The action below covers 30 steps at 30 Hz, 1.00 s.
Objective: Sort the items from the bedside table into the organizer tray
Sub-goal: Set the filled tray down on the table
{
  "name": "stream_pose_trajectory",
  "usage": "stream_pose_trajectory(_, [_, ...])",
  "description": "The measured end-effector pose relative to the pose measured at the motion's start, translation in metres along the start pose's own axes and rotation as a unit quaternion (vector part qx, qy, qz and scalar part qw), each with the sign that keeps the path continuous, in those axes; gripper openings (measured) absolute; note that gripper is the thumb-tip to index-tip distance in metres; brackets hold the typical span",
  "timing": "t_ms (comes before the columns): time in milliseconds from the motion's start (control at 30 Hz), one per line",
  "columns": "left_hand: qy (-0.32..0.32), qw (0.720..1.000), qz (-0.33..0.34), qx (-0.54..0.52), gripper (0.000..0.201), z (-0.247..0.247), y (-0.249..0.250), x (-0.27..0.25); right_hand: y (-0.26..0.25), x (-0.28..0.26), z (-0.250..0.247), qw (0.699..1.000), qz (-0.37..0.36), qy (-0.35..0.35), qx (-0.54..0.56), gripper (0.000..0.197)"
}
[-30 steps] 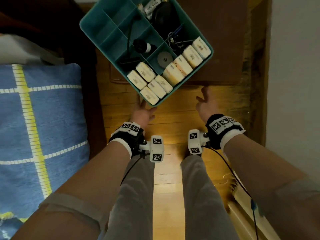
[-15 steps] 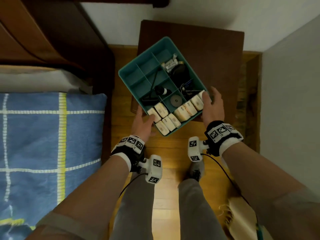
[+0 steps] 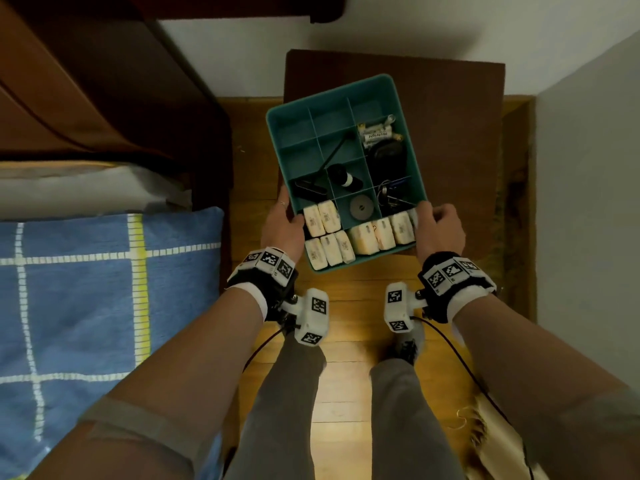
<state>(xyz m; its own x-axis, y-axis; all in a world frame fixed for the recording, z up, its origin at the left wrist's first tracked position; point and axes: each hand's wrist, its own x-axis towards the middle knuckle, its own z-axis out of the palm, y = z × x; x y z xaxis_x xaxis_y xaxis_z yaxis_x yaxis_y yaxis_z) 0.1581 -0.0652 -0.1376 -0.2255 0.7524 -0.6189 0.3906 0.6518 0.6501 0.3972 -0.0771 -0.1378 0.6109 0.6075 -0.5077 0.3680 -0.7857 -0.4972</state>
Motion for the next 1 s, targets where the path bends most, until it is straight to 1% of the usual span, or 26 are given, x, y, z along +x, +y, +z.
stream_pose_trajectory(100, [0.011,0.997,0.063,0.043,0.059,-0.011,0.018,0.015,-0.005,-0.009,0.006,1.0,0.006,0.021,0.016,0.03])
stream_pose_trajectory(133, [0.004,0.996,0.071,0.052,0.058,-0.015,0.027,0.023,-0.007,-0.011,0.009,0.999,0.009,0.028,0.023,0.029])
stream_pose_trajectory(233, [-0.029,0.995,0.069,0.061,0.057,-0.025,0.045,0.046,-0.016,-0.015,0.015,0.998,0.013,0.042,0.035,0.029])
stream_pose_trajectory(300, [-0.047,0.995,0.069,0.063,0.054,-0.029,0.046,0.051,-0.021,-0.016,0.016,0.999,0.007,0.042,0.03,0.03])
stream_pose_trajectory(367, [-0.046,0.995,0.057,0.065,0.046,-0.032,0.038,0.048,-0.022,-0.017,0.018,0.999,0.004,0.031,0.025,0.029])
stream_pose_trajectory(433, [-0.031,0.996,0.032,0.075,0.03,-0.032,0.026,0.04,-0.021,-0.021,0.019,1.0,0.0,0.017,0.024,0.028])
stream_pose_trajectory(467, [-0.03,0.996,0.02,0.076,0.034,-0.031,0.02,0.034,-0.021,-0.023,0.021,1.0,-0.002,0.014,0.024,0.028])
stream_pose_trajectory(500, [-0.025,0.997,0.008,0.077,0.043,-0.031,0.015,0.027,-0.019,-0.024,0.022,1.0,-0.001,0.012,0.022,0.028])
stream_pose_trajectory(567, [-0.039,0.996,-0.056,0.051,0.054,-0.033,0.008,0.016,-0.018,-0.027,0.024,1.0,0.011,0.011,0.009,0.031])
stream_pose_trajectory(600, [-0.055,0.994,-0.097,0.012,0.059,-0.033,0.008,0.013,-0.016,-0.028,0.025,1.0,0.02,0.012,0.001,0.036])
stream_pose_trajectory(667, [-0.076,0.977,-0.176,-0.097,0.07,-0.031,0.009,0.012,-0.008,-0.025,0.027,0.998,0.056,0.027,0.016,0.049])
stream_pose_trajectory(700, [-0.076,0.965,-0.207,-0.143,0.075,-0.031,0.011,0.011,-0.002,-0.022,0.028,0.994,0.088,0.048,0.035,0.054])
stream_pose_trajectory(733, [-0.082,0.956,-0.221,-0.176,0.077,-0.03,0.012,0.009,0.005,-0.015,0.028,0.987,0.135,0.077,0.049,0.059])
stream_pose_trajectory(767, [-0.093,0.95,-0.22,-0.202,0.078,-0.03,0.014,0.007,0.011,-0.009,0.027,0.974,0.192,0.107,0.059,0.066])
stream_pose_trajectory(800, [-0.108,0.946,-0.214,-0.22,0.076,-0.029,0.014,0.004,0.018,-0.004,0.024,0.959,0.251,0.119,0.065,0.073])
stream_pose_trajectory(833, [-0.116,0.942,-0.209,-0.235,0.075,-0.029,0.014,0.0,0.025,0.001,0.024,0.944,0.302,0.108,0.08,0.08])
stream_pose_trajectory(867, [-0.117,0.94,-0.209,-0.244,0.075,-0.028,0.011,-0.001,0.029,0.002,0.021,0.933,0.332,0.086,0.111,0.084])
stream_pose_trajectory(933, [-0.106,0.939,-0.207,-0.253,0.075,-0.027,0.008,-0.001,0.033,0.003,0.023,0.924,0.33,0.039,0.189,0.082])
stream_pose_trajectory(967, [-0.102,0.941,-0.203,-0.251,0.07,-0.027,0.006,0.0,0.036,0.005,0.026,0.921,0.324,0.022,0.214,0.082])
stream_pose_trajectory(1000, [-0.097,0.943,-0.198,-0.247,0.061,-0.025,0.003,0.002,0.038,0.008,0.029,0.92,0.32,0.006,0.226,0.085])
